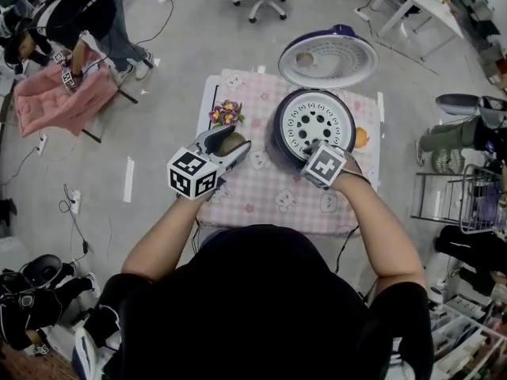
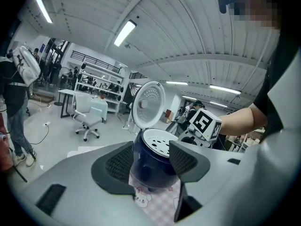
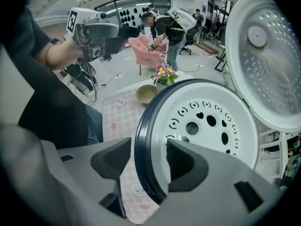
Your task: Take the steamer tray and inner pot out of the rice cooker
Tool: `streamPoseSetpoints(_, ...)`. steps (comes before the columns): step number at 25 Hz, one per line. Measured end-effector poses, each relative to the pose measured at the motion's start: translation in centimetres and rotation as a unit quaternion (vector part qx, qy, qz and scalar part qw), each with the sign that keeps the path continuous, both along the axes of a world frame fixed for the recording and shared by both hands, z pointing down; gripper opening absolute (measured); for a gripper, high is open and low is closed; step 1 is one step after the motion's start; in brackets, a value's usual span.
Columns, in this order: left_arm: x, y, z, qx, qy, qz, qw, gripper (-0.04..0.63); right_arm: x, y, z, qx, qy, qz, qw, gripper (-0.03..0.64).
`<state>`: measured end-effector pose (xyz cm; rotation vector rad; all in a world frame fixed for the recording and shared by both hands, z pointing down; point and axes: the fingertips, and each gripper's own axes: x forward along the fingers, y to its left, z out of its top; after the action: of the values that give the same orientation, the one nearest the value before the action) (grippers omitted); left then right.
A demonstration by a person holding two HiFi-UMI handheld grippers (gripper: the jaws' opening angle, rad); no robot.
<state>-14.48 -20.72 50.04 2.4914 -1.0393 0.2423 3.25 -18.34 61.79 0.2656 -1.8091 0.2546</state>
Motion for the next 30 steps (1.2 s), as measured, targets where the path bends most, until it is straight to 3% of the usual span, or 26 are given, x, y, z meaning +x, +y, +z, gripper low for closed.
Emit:
streamPoseSetpoints(6,0.1,0.3,0.6,-0.007,0.004,-0.002,1.0,0.255,-0.4,1.2,1.9,-0.063,0.02,-0.031,0.997,0.25)
streamPoseSetpoints(12,0.0,0.2,0.7,-0.009,0.006,-0.003,0.9999,0.255,0.0,1.3,2.2,-0.077,0.027,-0.027,0.996,0.213)
streamPoseSetpoints(30,1.0,0.2,0.2,-0.006,0.003,0.012,0.9999,0.255,0.0,1.2,-2.6,-0.049,0.012,-0.042,0.998,0.133)
